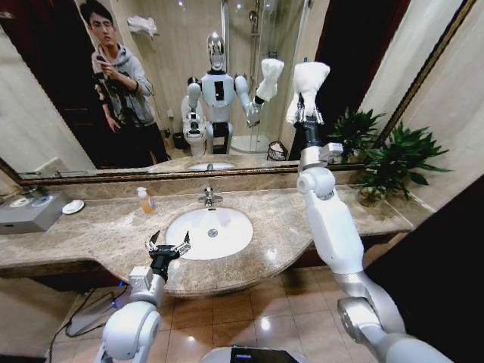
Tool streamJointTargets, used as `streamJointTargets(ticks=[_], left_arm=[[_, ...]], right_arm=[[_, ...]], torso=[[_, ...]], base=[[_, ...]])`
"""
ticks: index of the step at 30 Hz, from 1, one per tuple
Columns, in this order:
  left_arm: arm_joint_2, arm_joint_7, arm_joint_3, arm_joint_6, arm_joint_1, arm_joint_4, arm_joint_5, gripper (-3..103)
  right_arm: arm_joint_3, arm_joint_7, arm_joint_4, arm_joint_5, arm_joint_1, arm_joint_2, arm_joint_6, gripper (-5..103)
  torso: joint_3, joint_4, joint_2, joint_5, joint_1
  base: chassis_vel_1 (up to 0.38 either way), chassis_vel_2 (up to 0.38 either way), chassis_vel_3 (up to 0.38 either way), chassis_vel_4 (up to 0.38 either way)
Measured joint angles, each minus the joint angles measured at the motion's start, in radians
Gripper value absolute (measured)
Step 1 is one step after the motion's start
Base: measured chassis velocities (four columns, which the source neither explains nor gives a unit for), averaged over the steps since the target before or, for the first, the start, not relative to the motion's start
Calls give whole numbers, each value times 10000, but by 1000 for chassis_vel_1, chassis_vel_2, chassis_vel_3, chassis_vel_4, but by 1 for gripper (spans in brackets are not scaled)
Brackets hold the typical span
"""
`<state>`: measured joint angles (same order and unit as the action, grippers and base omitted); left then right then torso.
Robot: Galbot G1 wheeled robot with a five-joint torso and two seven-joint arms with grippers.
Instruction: Pick up the towel from the sink counter and wipe the mirror surface.
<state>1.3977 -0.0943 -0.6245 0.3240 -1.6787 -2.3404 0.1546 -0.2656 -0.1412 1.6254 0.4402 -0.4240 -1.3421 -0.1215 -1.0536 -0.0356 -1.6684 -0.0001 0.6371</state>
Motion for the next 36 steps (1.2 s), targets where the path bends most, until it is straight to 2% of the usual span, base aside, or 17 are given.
streamJointTargets(ticks=[9,10,12,17,21,22,23,24,27,32,36], left_arm=[[0,0,-1,0,0,0,0,100],[1,-1,0,0,-2,0,0,100],[0,0,0,0,0,0,0,100],[0,0,0,0,-1,0,0,100],[0,0,0,0,1,0,0,100],[1,0,0,0,-1,0,0,100],[0,0,0,0,0,0,0,100],[-1,0,0,0,5,0,1,100],[0,-1,-1,0,4,0,0,100],[-1,0,0,0,3,0,1,100],[0,0,-1,0,-4,0,0,100]], right_arm=[[130,80,-156,-173,321,-215,23,22],[154,102,-148,-201,425,-255,34,22],[157,110,-149,-224,573,-264,35,22],[158,81,-57,-269,722,-259,126,22],[135,-118,428,-338,460,-224,347,22],[88,-197,698,-465,275,-200,436,22],[12,-275,1074,-589,41,-178,592,22],[-107,-426,1994,-713,-440,-94,1059,22],[-174,-481,2647,-772,-767,47,1315,22],[-285,-448,2538,-823,-772,208,922,22],[-276,-329,2071,-724,-651,70,448,22]], torso=[[-1,-2,0,-1,2],[1,-10,-3,0,-2],[0,-2,0,-3,1],[0,-2,0,1,4],[0,-2,0,-1,5],[-2,-9,1,4,7],[-2,-5,2,2,9],[-4,-5,6,-3,19],[-4,0,6,3,17],[-2,4,4,2,6],[4,-10,-4,0,-14]], base=[[-68,77,93,-118],[-174,149,229,-137],[-221,207,229,-169],[-245,231,225,-230],[-285,282,256,-271],[-293,329,291,-290],[-249,329,291,-258],[-232,235,274,-179],[-211,208,145,-141],[-69,52,5,-15],[64,-29,-35,42]])
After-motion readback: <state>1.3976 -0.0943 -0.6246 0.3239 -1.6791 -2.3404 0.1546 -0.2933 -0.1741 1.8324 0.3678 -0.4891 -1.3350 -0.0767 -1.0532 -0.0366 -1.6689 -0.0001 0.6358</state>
